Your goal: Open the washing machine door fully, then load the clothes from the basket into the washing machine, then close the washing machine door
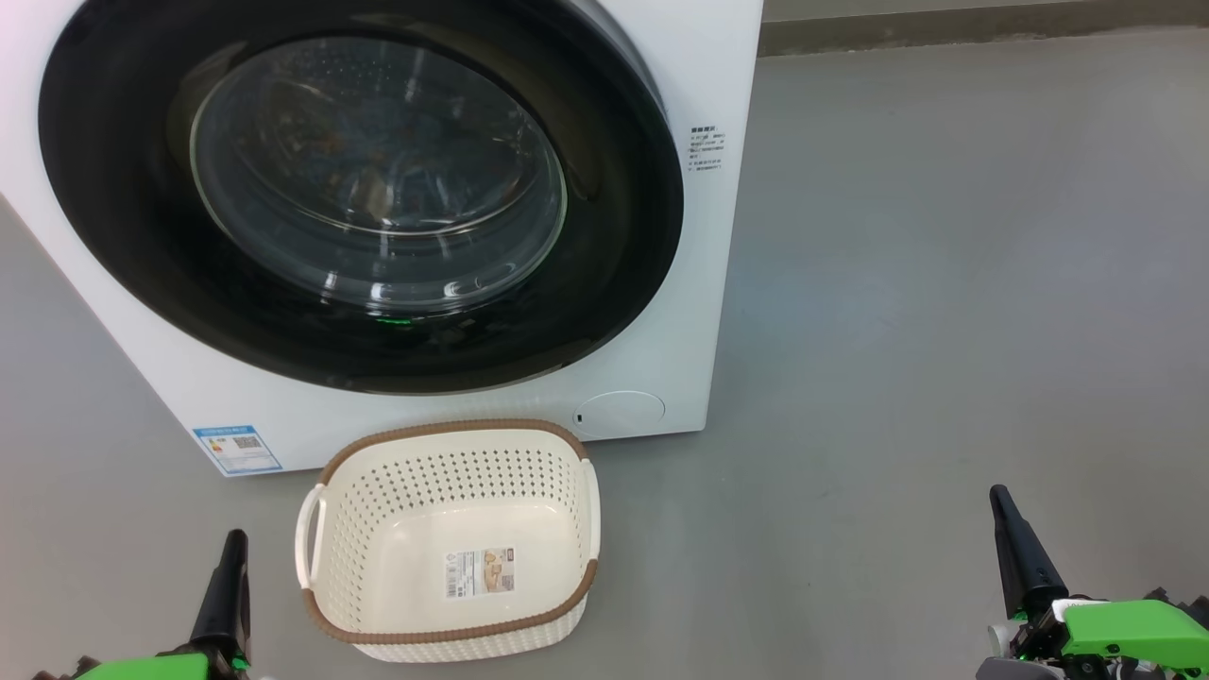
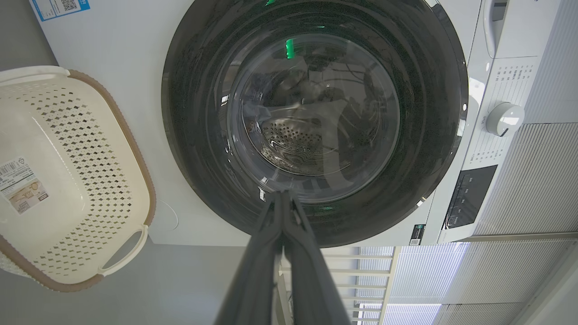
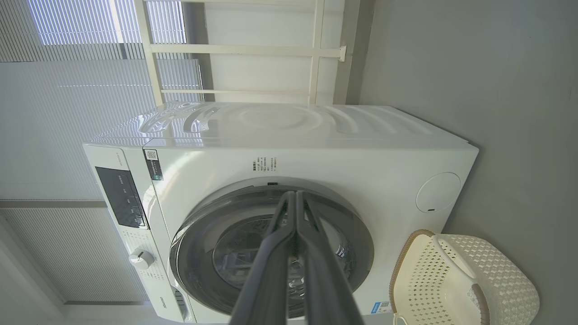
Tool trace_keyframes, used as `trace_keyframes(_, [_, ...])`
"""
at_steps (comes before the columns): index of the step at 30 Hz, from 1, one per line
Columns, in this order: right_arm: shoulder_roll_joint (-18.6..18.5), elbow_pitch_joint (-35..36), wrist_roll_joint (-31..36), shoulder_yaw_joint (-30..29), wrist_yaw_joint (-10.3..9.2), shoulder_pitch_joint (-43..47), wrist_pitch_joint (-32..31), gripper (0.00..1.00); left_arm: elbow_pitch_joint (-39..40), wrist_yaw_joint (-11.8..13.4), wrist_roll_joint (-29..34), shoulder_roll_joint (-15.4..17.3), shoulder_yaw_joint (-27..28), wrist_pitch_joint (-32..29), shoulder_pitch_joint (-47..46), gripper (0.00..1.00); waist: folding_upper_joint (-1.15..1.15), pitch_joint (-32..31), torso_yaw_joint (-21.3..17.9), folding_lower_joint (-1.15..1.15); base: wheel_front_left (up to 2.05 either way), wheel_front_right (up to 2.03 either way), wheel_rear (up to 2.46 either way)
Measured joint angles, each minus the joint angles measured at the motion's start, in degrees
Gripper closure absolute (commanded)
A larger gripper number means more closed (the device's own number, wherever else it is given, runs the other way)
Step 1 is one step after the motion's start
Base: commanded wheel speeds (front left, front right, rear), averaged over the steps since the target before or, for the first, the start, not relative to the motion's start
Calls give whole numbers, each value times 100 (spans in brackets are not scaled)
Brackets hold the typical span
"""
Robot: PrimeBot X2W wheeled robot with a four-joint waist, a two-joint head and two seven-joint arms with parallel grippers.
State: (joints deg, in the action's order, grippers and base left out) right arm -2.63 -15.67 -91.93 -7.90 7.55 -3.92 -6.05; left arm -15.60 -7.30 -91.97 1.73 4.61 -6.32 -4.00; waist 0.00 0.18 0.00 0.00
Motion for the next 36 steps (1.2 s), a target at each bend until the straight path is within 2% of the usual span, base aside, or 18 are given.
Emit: trace_keyframes(36, [0,0,0,0,0,0,0,100,0,0,0,0,0,0,0,100,0,0,0,0,0,0,0])
